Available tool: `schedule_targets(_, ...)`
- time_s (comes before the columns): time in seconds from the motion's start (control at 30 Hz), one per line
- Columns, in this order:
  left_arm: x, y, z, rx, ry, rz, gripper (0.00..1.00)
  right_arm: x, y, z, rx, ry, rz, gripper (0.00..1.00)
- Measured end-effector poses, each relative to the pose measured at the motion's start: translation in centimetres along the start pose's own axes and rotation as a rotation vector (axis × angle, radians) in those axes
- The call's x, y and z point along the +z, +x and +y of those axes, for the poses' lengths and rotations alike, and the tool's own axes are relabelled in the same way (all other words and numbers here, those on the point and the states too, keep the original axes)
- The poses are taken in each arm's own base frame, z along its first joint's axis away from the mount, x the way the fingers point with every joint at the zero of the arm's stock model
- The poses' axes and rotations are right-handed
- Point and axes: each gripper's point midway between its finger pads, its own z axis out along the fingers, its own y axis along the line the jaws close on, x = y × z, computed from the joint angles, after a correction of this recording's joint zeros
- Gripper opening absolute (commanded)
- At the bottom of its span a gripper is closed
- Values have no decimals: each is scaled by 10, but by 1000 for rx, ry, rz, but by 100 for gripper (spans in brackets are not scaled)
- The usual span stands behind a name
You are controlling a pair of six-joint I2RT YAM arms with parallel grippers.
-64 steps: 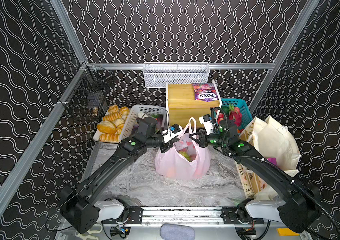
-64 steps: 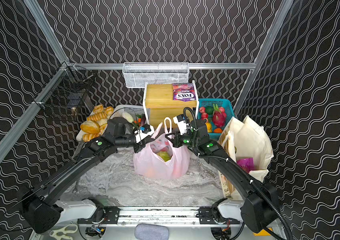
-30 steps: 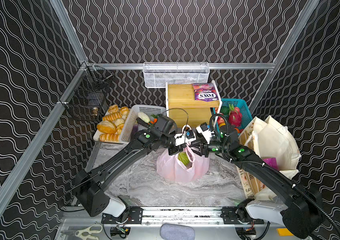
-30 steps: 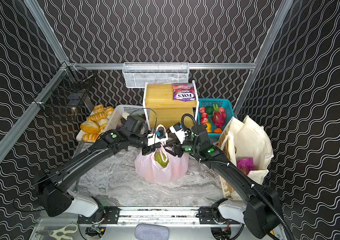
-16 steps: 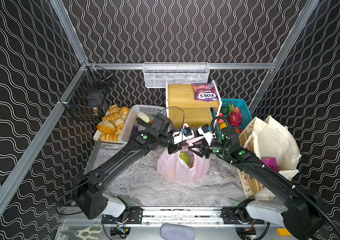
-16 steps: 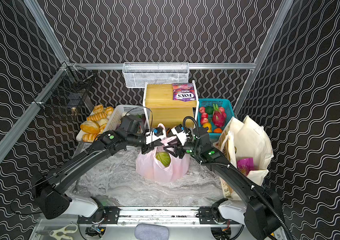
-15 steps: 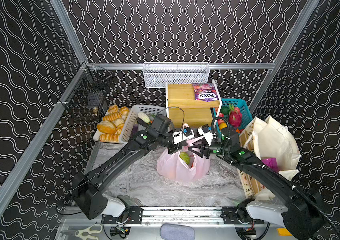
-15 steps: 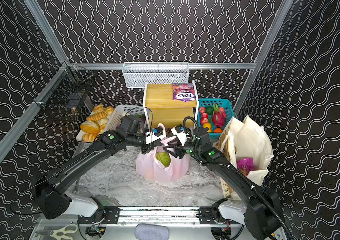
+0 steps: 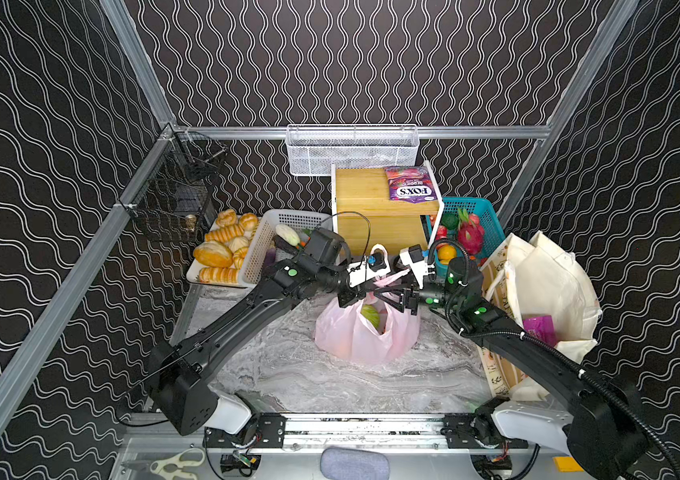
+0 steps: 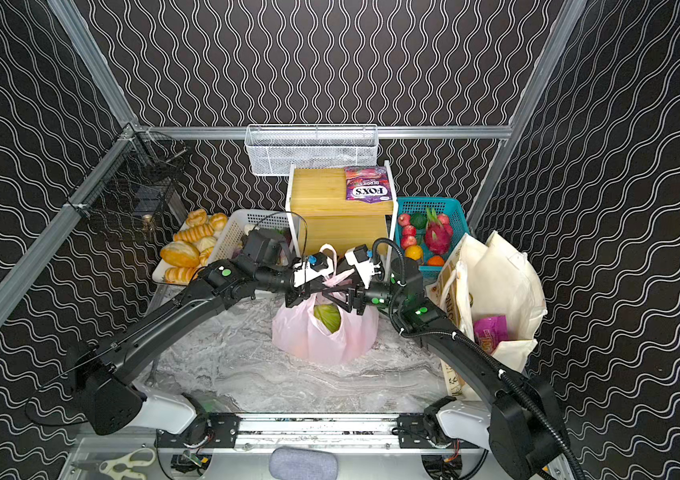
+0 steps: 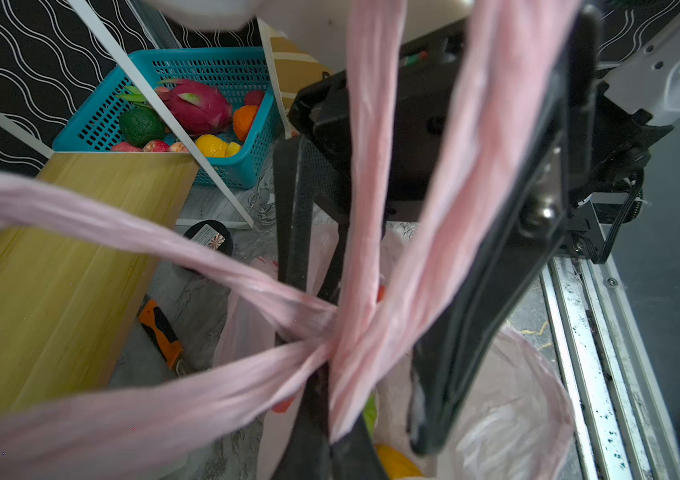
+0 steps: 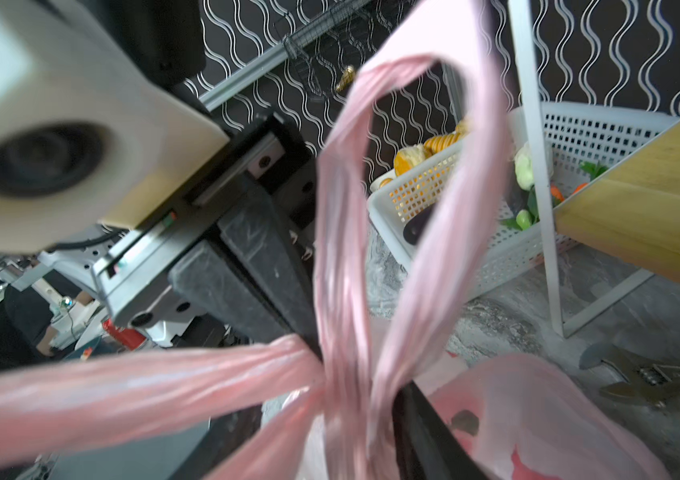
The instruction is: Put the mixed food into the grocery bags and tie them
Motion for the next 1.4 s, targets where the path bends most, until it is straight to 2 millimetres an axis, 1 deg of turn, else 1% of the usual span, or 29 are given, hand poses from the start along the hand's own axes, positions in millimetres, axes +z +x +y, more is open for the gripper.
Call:
schedule_targets(0.13,1,1,0,-2,4,2,0,1,-3,0,22,-10,-30,48)
schedule_targets(0.33,4,2,0,-6,10,6,0,1,-9,1,35,-21,-53,48)
schedule_targets(0.43,5,1,1,-7,10,7,0,1,-12,2,42,-27,-65,41)
schedule_targets(0.53,5,2,1,-9,12,11,0,2,-13,2,50,-29,-68,29)
schedule_targets(0.73,5,5,-1,-16,18,22,0,2,-13,0,57,-23,-77,10)
schedule_targets(0.83,4,5,-1,-15,14,22,0,2,-13,0,58,-21,-78,2)
schedule_targets(0.87,3,5,-1,-14,12,22,5,2,-13,0,62,-22,-77,1)
schedule_targets(0.97,2,5,-1,-16,7,24,28,3,-13,-1,59,-25,-76,0)
schedule_targets(1.0,0,4,-1,-21,3,20,39,3,-13,-1,62,-24,-74,0)
schedule_targets(1.03,-3,2,0,-31,-5,14,49,3,-12,-2,66,-22,-72,0)
schedule_targets(1.07,-7,-1,1,-28,-16,2,57,3,-11,-2,70,-20,-69,0)
schedule_targets(1.13,-19,-7,5,-46,-44,-33,69,3,-10,-2,66,-18,-66,0)
schedule_targets(1.2,-31,-10,11,-78,-75,-67,77,3,-10,-3,63,-16,-64,0)
schedule_targets(1.23,-37,-11,16,-100,-90,-85,79,3,-11,-3,59,-12,-65,0)
schedule_targets(1.3,-47,-14,27,-155,-123,-121,80,4,-11,-4,53,-9,-63,0)
schedule_targets(1.4,-60,-21,52,-268,-161,-172,78,4,-10,-4,55,-9,-54,0)
